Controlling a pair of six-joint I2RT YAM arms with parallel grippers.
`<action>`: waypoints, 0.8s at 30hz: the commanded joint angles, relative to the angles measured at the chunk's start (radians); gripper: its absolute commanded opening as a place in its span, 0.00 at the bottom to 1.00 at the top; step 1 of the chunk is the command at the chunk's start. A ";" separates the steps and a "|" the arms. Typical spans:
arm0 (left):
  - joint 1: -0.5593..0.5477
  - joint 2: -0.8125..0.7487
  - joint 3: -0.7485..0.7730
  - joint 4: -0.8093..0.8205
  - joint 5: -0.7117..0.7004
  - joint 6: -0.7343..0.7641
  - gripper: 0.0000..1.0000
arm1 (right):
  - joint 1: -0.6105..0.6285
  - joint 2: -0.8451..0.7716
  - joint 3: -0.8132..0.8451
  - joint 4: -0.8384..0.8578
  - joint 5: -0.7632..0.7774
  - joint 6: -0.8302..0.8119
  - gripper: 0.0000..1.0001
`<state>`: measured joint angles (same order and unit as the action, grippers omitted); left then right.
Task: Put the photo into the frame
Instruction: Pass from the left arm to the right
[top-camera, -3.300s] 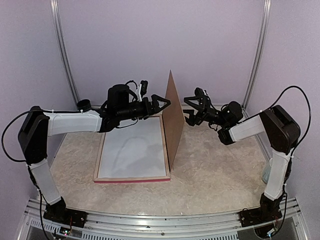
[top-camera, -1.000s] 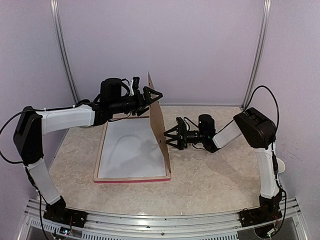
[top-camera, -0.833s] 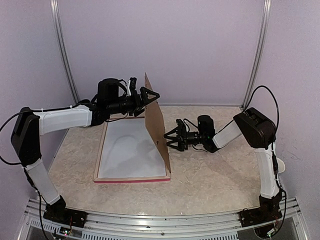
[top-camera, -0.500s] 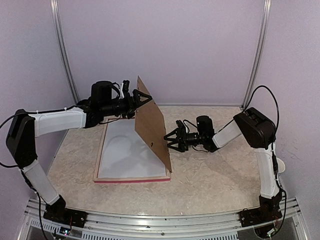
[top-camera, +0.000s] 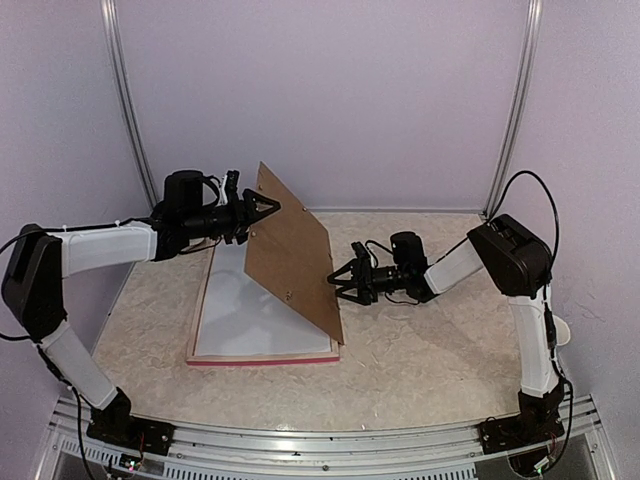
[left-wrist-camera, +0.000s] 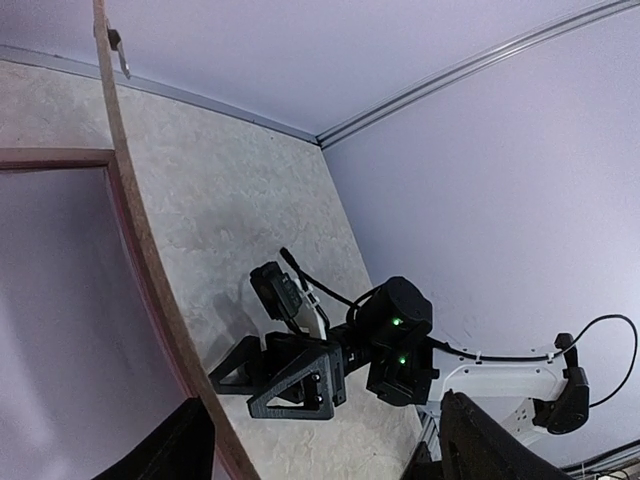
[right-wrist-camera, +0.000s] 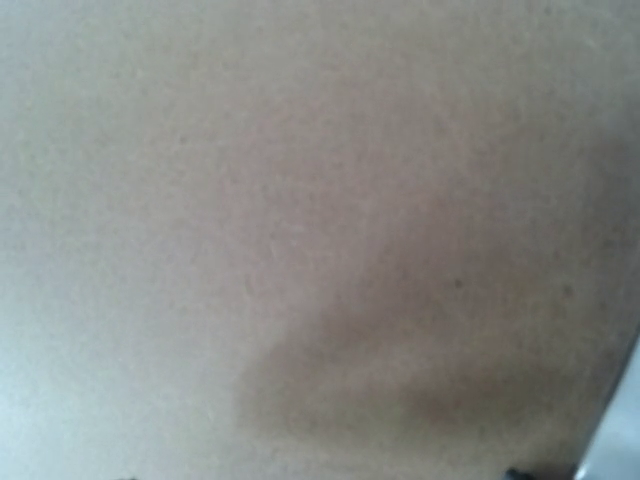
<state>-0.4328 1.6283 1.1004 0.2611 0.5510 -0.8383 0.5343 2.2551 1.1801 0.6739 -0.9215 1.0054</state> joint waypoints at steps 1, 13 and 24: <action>0.020 -0.057 -0.036 0.040 0.057 0.010 0.72 | 0.010 0.018 0.012 -0.092 0.036 -0.057 0.78; 0.094 -0.123 -0.146 -0.007 0.057 0.032 0.53 | 0.006 0.005 0.021 -0.168 0.057 -0.115 0.79; 0.152 -0.091 -0.192 0.003 0.088 0.032 0.40 | 0.006 -0.008 0.038 -0.267 0.096 -0.184 0.78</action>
<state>-0.2955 1.5421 0.9134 0.2443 0.6037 -0.8227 0.5343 2.2398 1.2224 0.5205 -0.8886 0.8715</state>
